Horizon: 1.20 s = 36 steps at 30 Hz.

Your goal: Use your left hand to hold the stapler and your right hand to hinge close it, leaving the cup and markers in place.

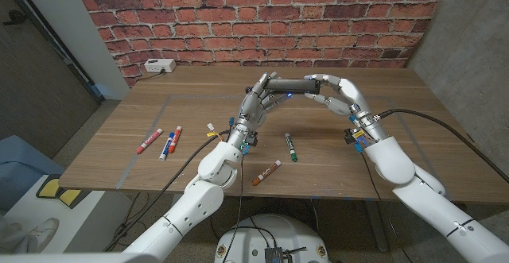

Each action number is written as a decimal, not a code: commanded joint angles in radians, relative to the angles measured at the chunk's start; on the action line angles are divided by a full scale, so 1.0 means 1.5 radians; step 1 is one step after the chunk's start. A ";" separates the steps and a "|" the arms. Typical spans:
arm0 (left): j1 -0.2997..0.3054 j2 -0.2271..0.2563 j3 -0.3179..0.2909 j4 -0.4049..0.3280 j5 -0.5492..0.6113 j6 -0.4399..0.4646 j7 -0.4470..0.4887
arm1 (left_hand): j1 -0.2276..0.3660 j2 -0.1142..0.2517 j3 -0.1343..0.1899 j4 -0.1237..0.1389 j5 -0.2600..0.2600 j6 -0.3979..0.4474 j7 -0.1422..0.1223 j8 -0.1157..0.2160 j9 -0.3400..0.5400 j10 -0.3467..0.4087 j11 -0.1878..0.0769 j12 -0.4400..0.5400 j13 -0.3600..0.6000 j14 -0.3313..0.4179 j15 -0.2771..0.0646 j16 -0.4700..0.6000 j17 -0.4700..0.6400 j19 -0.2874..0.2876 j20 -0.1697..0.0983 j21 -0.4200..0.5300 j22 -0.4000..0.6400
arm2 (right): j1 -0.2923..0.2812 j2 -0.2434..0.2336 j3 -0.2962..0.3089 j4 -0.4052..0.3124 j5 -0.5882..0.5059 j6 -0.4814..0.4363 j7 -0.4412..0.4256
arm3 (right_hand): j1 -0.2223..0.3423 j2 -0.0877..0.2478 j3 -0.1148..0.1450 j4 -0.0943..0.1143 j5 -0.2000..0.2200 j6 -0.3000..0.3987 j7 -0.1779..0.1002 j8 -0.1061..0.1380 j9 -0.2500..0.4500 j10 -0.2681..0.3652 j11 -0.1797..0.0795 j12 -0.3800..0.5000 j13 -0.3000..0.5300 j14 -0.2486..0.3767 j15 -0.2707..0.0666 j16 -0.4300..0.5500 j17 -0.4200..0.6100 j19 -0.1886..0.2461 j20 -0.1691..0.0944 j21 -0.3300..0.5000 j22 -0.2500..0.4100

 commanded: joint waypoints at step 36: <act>0.010 -0.048 0.007 0.021 0.126 -0.079 0.092 | 0.476 0.053 0.175 -0.052 0.008 0.322 0.018 0.153 0.122 0.266 -0.018 0.151 0.111 0.215 -0.101 0.073 0.087 0.070 -0.153 0.171 0.049 | -0.004 -0.015 -0.003 -0.008 0.021 0.000 0.013 | 0.055 0.030 0.033 0.022 0.001 0.080 0.002 -0.006 0.002 0.012 0.004 0.031 0.030 0.022 -0.127 0.009 0.013 0.005 -0.005 0.006 0.002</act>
